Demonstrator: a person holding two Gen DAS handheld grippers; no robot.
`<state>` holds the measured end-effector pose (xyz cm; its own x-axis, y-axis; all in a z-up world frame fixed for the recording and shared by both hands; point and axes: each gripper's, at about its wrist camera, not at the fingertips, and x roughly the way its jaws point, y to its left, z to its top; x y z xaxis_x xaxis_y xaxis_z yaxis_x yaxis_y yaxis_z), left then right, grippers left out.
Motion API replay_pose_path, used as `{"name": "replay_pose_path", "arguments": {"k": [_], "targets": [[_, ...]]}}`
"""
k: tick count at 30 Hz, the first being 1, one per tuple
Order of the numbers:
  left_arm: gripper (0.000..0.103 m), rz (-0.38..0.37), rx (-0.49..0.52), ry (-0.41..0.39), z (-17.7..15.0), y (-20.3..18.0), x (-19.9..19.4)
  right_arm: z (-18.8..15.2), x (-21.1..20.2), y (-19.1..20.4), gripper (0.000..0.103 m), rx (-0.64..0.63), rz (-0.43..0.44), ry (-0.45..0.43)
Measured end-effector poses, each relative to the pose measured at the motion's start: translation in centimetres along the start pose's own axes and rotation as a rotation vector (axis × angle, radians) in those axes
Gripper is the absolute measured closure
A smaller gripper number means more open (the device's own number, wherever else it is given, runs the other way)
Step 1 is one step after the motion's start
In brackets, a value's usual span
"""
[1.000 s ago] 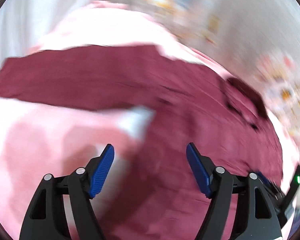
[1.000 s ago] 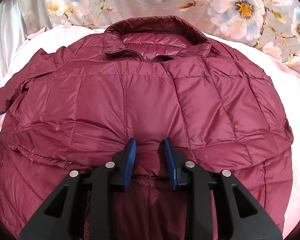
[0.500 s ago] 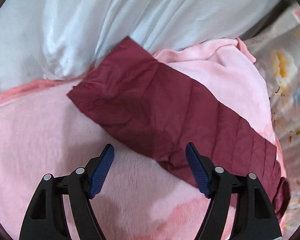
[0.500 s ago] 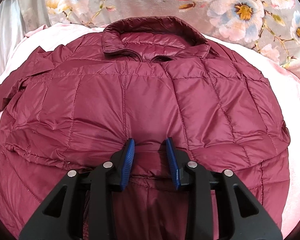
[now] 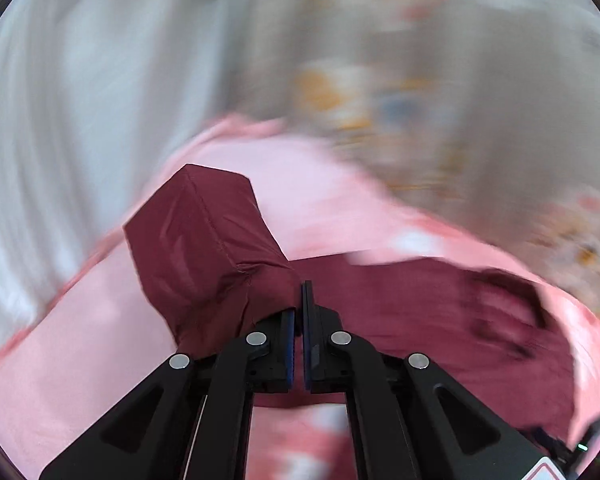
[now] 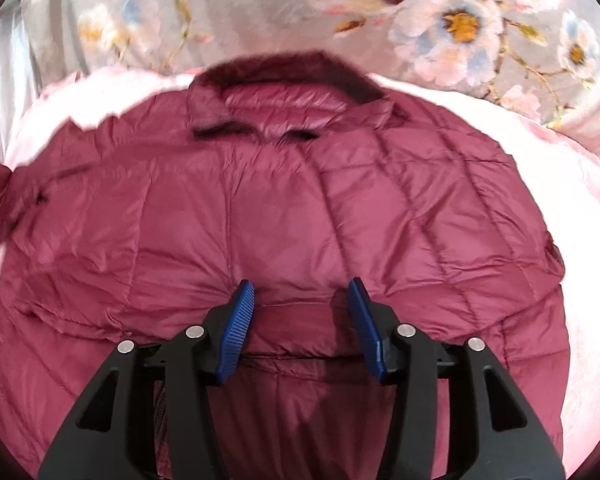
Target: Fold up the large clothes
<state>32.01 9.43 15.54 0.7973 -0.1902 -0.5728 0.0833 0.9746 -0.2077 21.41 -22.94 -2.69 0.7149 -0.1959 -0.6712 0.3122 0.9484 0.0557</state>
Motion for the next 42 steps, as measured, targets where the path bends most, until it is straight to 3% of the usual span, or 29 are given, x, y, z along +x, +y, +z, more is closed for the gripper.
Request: {"name": "replay_pose_path", "arguments": {"k": [4, 7, 9, 10, 12, 14, 17, 21, 26, 31, 35, 39, 42], "targets": [[0.103, -0.191, 0.166, -0.016, -0.7, -11.8, -3.0, -0.9, -2.2, -3.2, 0.051, 0.121, 0.043, -0.009], [0.1, -0.343, 0.242, 0.047, -3.5, -19.5, -3.8, -1.9, -3.9, -6.1, 0.051, 0.175, 0.041, -0.012], [0.094, -0.407, 0.241, 0.099, -5.6, -22.7, -3.2, -2.7, -5.1, -8.0, 0.05, 0.193, 0.025, -0.016], [0.088, -0.445, 0.239, 0.141, -7.2, -24.5, -2.3, -3.0, -5.5, -8.8, 0.048, 0.2, 0.02, -0.015], [0.041, -0.462, 0.236, 0.217, -9.6, -26.4, -0.6, -3.7, -6.1, -10.3, 0.045, 0.221, 0.022, -0.008], [0.032, -0.444, 0.22, 0.249, -12.0, -27.1, 0.0, -4.1, -6.6, -11.4, 0.043, 0.236, 0.034, -0.006], [0.032, -0.462, 0.197, 0.296, -13.5, -25.9, 0.8, -4.1, -7.1, -11.8, 0.043, 0.225, 0.046, -0.009], [0.032, -0.464, 0.069, 0.328, -12.0, -21.8, 2.6, -3.5, -7.6, -11.2, 0.038, 0.239, 0.105, -0.013], [0.032, -0.303, -0.029, 0.275, -8.8, -14.2, 4.2, -1.1, -6.7, -9.3, 0.037, 0.275, 0.217, 0.015], [0.032, -0.163, -0.126, 0.291, -7.7, -6.7, 7.2, 1.4, -5.0, -7.6, 0.034, 0.257, 0.185, 0.001], [0.032, -0.158, -0.269, 0.368, -8.4, -1.9, 10.0, 2.0, -3.0, -8.0, 0.034, 0.319, 0.185, 0.023], [0.032, -0.193, -0.356, 0.411, -9.2, 0.2, 11.6, 1.8, -2.0, -9.0, 0.034, 0.366, 0.165, 0.024], [0.035, -0.188, -0.35, 0.416, -9.3, 0.2, 12.1, 1.8, -1.4, -10.1, 0.048, 0.396, 0.141, 0.031]]}}
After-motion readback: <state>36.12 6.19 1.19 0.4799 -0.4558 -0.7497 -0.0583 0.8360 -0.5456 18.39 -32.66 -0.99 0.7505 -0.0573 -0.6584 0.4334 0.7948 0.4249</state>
